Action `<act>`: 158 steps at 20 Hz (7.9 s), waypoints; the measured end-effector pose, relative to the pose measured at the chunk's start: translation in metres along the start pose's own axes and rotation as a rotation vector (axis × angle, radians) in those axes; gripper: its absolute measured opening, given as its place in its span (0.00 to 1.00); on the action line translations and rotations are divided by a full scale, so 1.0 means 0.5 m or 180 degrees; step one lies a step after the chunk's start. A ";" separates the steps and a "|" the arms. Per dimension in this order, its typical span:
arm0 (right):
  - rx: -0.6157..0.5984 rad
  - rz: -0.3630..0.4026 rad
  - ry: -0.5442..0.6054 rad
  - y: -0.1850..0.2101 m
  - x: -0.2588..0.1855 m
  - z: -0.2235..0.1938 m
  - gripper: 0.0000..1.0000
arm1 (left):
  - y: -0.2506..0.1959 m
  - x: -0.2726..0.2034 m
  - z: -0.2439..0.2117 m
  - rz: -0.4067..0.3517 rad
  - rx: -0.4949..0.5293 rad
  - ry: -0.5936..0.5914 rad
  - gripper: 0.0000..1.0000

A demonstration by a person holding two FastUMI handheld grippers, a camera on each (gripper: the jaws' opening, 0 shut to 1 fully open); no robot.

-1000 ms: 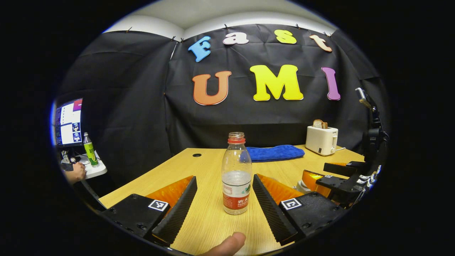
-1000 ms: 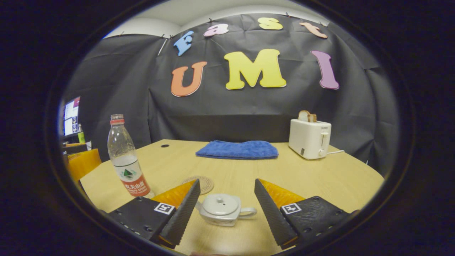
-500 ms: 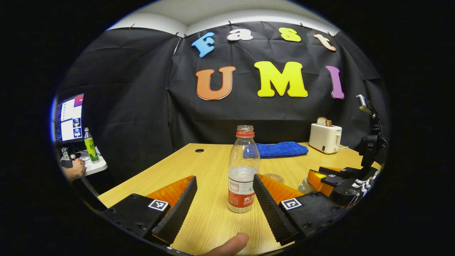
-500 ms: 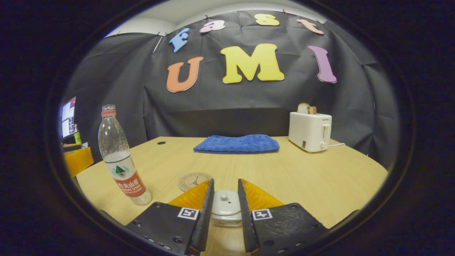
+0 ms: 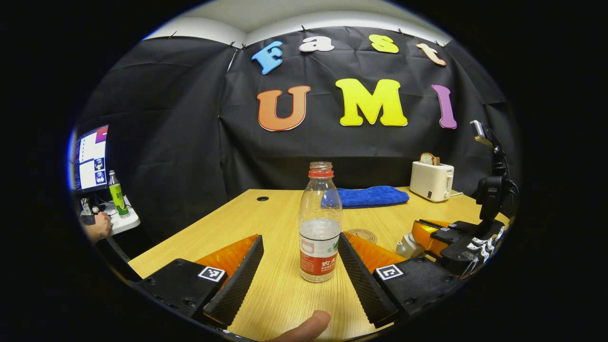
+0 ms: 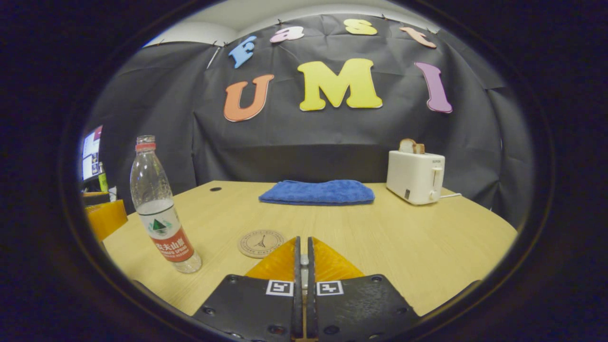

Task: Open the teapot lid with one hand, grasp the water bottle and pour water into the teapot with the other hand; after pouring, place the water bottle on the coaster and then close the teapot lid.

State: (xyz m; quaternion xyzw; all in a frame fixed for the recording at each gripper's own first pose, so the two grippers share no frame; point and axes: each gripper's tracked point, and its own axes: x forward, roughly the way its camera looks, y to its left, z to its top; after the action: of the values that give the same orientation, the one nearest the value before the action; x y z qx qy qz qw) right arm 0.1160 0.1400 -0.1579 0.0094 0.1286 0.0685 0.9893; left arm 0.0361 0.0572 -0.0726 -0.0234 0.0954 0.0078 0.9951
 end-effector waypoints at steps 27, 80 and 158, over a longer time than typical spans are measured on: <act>0.0458 -0.0089 -0.0218 -0.182 -0.150 0.071 0.00 | -0.049 0.114 0.000 -0.0493 -0.0056 -0.0316 0.98; -0.0069 -0.0551 -0.0464 -0.390 -0.274 0.125 0.00 | -0.165 0.115 -0.048 -0.0203 0.5199 0.0346 0.73; -0.0199 -0.0730 -0.0580 -0.418 -0.294 0.147 0.00 | -0.174 0.198 0.197 -0.0131 0.2004 -0.0356 0.73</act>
State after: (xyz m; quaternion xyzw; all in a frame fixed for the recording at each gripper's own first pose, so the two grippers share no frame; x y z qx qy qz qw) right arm 0.0217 -0.0874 -0.0574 -0.0300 0.0364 -0.0422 0.9980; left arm 0.1539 -0.0237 0.0092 0.2842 0.0378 -0.0410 0.9571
